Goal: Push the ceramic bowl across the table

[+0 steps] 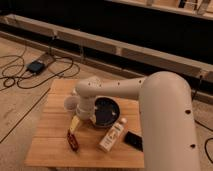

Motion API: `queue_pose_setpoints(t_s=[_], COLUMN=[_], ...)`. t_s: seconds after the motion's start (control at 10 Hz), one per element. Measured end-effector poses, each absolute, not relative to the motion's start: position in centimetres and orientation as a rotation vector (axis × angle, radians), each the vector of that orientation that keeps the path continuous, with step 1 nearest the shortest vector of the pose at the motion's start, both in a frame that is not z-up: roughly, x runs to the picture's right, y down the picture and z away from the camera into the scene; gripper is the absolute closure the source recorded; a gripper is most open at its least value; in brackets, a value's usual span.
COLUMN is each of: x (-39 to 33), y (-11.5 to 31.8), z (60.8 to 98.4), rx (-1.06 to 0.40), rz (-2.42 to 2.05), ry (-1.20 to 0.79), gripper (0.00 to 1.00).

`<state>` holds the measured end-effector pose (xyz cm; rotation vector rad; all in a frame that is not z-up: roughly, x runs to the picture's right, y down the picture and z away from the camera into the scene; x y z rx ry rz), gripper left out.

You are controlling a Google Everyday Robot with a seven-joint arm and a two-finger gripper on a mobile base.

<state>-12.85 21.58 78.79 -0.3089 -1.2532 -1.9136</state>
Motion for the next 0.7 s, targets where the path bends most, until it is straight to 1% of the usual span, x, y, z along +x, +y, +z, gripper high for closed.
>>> queue_pose_setpoints(t_s=[0.1, 0.3, 0.4, 0.6, 0.7], x=[-13.8, -14.3, -13.8, -10.9, -10.5], y=[21.3, 21.0, 20.4, 17.9, 17.7], z=[78.2, 77.9, 78.2, 79.4, 79.5], rx=[-0.264, -0.220, -0.211, -0.236, -0.244], rz=[-1.909, -1.903, -1.903, -1.911, -1.912], ry=[-1.286, -1.316, -1.298, -1.186, -1.174], gripper=[0.20, 0.20, 0.20, 0.20, 0.20])
